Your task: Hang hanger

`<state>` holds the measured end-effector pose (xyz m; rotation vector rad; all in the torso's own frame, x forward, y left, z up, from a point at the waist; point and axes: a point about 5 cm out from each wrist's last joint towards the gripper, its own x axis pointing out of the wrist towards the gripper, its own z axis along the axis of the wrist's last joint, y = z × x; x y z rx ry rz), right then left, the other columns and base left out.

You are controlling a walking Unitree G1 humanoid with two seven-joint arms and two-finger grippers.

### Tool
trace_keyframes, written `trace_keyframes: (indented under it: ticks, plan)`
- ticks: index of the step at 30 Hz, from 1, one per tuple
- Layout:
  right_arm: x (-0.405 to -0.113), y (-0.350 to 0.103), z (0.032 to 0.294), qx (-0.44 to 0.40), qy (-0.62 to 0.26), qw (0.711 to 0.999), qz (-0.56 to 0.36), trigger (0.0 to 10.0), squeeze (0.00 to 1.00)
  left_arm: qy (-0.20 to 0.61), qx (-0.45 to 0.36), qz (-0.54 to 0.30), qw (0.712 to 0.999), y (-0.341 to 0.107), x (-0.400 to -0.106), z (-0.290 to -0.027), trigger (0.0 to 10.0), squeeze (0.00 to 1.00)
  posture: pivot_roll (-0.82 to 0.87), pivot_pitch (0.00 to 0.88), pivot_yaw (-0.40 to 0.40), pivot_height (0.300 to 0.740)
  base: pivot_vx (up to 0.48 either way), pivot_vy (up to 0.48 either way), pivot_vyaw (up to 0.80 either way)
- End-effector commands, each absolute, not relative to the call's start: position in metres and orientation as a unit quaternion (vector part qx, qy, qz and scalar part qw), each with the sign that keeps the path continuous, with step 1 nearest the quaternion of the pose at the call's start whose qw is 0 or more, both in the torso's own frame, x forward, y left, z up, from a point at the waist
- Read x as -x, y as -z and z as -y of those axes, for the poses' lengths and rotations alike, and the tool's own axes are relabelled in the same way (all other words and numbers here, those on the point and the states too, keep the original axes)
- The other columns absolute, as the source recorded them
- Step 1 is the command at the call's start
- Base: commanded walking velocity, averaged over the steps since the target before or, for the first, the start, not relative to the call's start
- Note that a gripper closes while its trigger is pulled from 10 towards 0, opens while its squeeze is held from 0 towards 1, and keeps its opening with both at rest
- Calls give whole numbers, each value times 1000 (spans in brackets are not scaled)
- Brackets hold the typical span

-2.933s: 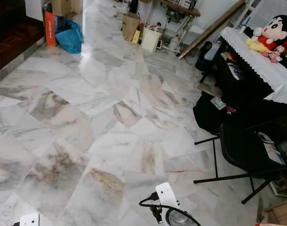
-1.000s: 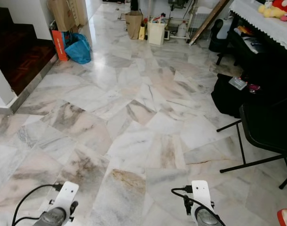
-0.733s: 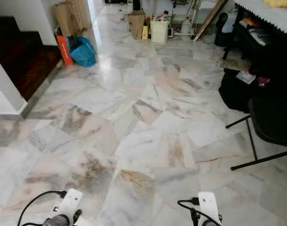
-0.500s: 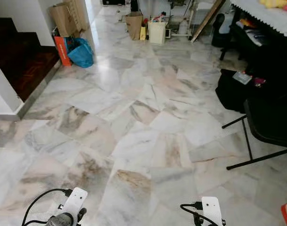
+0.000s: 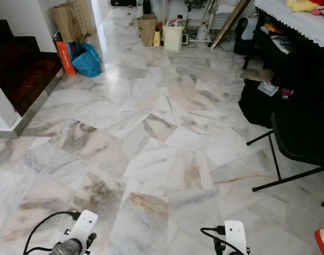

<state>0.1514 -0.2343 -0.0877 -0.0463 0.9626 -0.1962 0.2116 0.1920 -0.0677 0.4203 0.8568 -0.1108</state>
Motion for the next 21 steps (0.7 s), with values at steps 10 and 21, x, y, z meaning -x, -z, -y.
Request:
trace_keyframes:
  ticks: [10,21]
  plan:
    - [-128,91,249,-17,161,875,-456,10000,0,124,-222,-422,870,70,-213,-172,10000,0,-182,0,135,740,0,0,0]
    - [-152,90,223,15,80,888,-454,10000,0,53,-172,-423,888,70,-212,-175,10000,0,-59,0,-5,740,0,0,0]
